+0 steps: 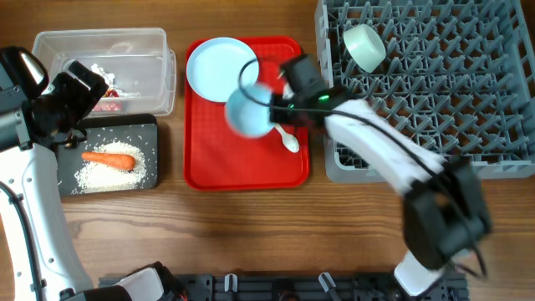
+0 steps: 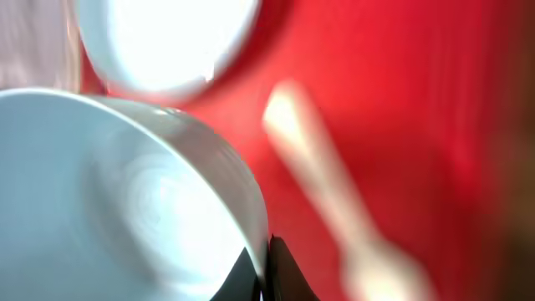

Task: Sort waste into correct bins and load items into the dishwasher rack
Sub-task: 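Lift the light-blue bowl and carry it to the rack, then lower the light-blue bowl into the rack and open the right gripper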

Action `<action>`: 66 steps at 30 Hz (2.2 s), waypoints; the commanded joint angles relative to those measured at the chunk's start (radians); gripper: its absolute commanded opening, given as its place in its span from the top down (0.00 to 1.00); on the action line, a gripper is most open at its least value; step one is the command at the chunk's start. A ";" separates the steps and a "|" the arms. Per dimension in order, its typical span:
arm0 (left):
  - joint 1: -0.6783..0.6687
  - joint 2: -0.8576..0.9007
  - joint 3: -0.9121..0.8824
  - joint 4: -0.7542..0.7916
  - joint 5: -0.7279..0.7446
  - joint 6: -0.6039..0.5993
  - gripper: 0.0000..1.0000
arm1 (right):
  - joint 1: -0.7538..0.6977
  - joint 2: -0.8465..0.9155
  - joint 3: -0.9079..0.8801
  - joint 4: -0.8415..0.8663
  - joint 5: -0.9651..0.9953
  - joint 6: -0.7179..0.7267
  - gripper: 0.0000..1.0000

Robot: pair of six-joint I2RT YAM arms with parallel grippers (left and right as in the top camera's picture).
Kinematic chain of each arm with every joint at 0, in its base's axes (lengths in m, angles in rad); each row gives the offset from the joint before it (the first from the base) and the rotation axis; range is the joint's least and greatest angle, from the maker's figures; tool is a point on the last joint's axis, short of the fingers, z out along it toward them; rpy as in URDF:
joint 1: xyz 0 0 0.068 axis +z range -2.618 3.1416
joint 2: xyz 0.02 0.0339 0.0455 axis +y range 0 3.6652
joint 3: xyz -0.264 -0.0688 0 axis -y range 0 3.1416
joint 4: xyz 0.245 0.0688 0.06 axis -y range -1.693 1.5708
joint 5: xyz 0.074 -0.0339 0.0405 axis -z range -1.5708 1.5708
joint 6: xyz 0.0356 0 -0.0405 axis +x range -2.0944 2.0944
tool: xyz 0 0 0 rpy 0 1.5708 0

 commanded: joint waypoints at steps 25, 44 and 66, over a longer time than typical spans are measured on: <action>0.006 0.006 0.001 0.003 -0.002 -0.005 0.00 | -0.185 -0.045 -0.005 -0.043 1.401 -0.724 0.96; 0.006 0.006 0.001 0.003 -0.002 -0.005 0.00 | -0.164 -0.032 -0.039 -0.119 1.318 -0.631 0.96; 0.006 0.006 0.001 0.003 -0.002 -0.005 0.00 | -0.118 -0.024 -0.039 -0.116 1.415 -0.848 0.96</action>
